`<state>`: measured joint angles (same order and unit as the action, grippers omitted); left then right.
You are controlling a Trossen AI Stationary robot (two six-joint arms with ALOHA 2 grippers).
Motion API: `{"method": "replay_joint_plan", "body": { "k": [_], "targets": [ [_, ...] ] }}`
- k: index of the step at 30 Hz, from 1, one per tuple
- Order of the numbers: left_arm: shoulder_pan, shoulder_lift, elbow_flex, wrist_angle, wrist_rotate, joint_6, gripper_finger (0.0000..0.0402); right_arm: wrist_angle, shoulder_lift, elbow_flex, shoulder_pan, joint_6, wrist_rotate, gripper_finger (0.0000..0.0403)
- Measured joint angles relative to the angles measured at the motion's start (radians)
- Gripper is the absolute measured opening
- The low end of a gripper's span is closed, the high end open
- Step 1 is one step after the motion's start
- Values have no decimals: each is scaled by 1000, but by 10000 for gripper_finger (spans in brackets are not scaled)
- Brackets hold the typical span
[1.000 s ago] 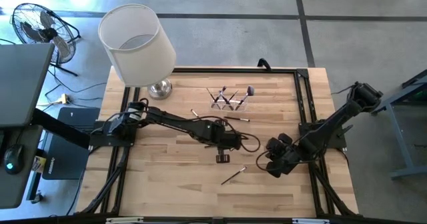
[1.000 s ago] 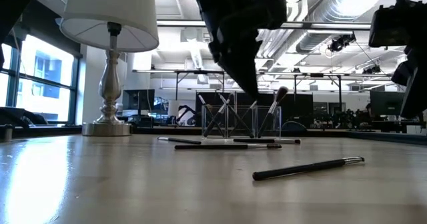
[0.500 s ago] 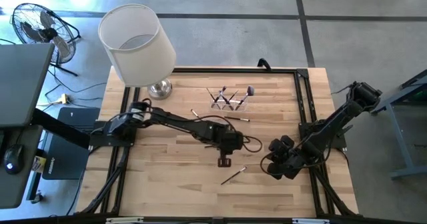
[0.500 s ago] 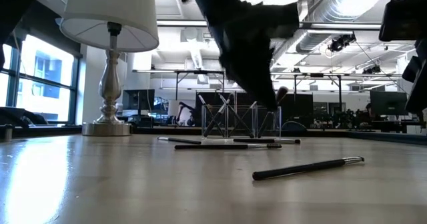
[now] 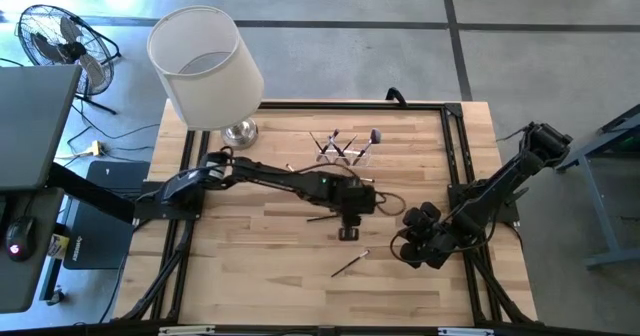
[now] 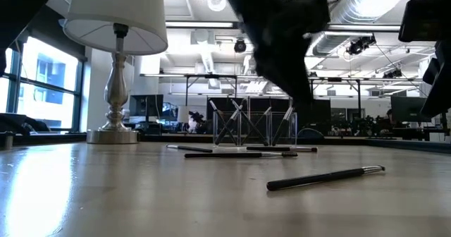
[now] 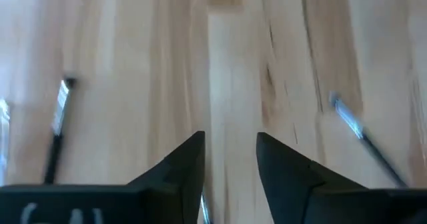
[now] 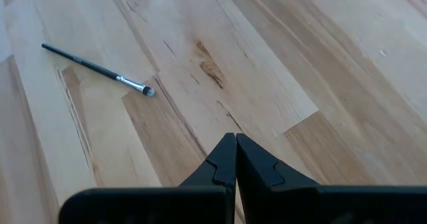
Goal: Put items in baskets/containers
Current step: Put the lash brush into the transparent organizer
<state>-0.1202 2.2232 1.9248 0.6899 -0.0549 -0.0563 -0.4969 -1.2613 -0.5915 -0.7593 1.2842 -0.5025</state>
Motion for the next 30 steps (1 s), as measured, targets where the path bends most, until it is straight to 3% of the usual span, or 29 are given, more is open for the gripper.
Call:
{"method": "replay_joint_plan", "body": {
  "k": [8, 10, 19, 30],
  "targets": [
    [45, 116, 128, 117, 28, -27, 136, -15, 0, 0, 0, 17, 0, 0],
    [51, 120, 134, 173, 49, -25, 136, -15, 0, 0, 0, 21, 0, 0],
    [47, 180, 133, 126, 48, 2, 136, -20, 0, 0, 0, 25, 4, 0],
    [46, 212, 132, 186, 37, 4, 125, -17, 0, 0, 0, 49, 5, 0]
  ]
}}
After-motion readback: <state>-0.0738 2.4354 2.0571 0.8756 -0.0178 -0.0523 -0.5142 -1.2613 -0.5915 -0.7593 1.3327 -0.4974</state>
